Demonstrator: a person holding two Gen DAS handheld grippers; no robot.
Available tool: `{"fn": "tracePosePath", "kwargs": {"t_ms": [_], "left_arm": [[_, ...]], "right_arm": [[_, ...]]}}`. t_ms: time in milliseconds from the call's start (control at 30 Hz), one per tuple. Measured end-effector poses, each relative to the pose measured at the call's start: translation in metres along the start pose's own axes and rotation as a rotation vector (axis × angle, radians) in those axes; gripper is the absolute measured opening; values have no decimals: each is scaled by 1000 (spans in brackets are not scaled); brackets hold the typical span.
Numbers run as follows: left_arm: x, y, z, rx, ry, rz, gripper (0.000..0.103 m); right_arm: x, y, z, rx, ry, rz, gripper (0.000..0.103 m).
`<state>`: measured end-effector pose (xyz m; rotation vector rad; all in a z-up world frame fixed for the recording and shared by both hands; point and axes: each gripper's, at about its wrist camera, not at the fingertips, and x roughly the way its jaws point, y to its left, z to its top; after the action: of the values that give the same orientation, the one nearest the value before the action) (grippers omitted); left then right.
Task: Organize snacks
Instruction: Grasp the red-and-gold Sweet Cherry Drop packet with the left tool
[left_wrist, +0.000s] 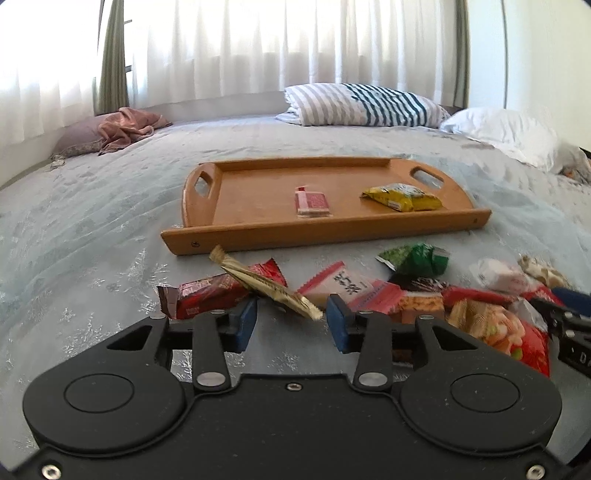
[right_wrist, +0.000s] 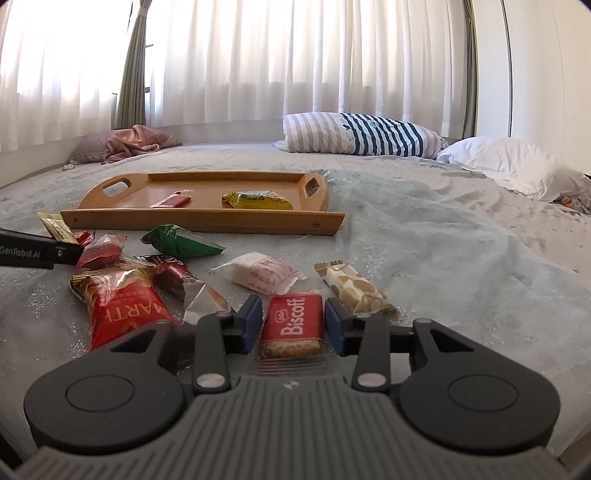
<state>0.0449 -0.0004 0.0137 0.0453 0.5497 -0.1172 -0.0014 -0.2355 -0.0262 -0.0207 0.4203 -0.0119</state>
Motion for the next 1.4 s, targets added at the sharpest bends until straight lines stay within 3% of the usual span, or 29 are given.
{"fn": "tracePosePath", "kwargs": {"t_ms": [200, 267, 400, 533, 667, 733, 767, 833, 967, 1100, 1167, 1200, 1400], "left_arm": [[9, 18, 3, -134, 28, -19, 38], [11, 23, 3, -176, 38, -27, 19], [7, 25, 3, -175, 26, -26, 15], [0, 19, 5, -132, -1, -26, 14], [-6, 10, 7, -90, -14, -19, 14], [-6, 9, 7, -86, -16, -12, 14], [-7, 8, 8, -87, -16, -13, 14], [-9, 9, 8, -91, -18, -18, 14], [-12, 9, 9, -84, -25, -20, 14], [-15, 7, 10, -69, -34, -21, 14], [-17, 6, 10, -63, -37, -23, 14], [-18, 5, 10, -62, -40, -24, 14], [-23, 3, 16, -49, -55, -27, 12]], "right_arm": [[-2, 2, 0, -16, -7, -4, 38], [-3, 2, 0, -12, -9, -2, 38], [-7, 3, 1, -18, -21, -5, 37], [-10, 5, 4, -27, -38, -18, 23], [-6, 5, 6, -27, -16, -27, 27], [-4, 5, 5, -28, -12, -27, 38], [-5, 6, 5, -31, -11, -23, 39], [-5, 8, 4, -44, -10, -14, 53], [-2, 14, 1, -87, 16, -22, 57], [-2, 12, 0, -74, 27, -17, 57], [-3, 11, 1, -62, 28, -12, 40], [-3, 10, 2, -57, 25, -12, 38], [-10, 6, 6, -39, 6, -1, 37]]}}
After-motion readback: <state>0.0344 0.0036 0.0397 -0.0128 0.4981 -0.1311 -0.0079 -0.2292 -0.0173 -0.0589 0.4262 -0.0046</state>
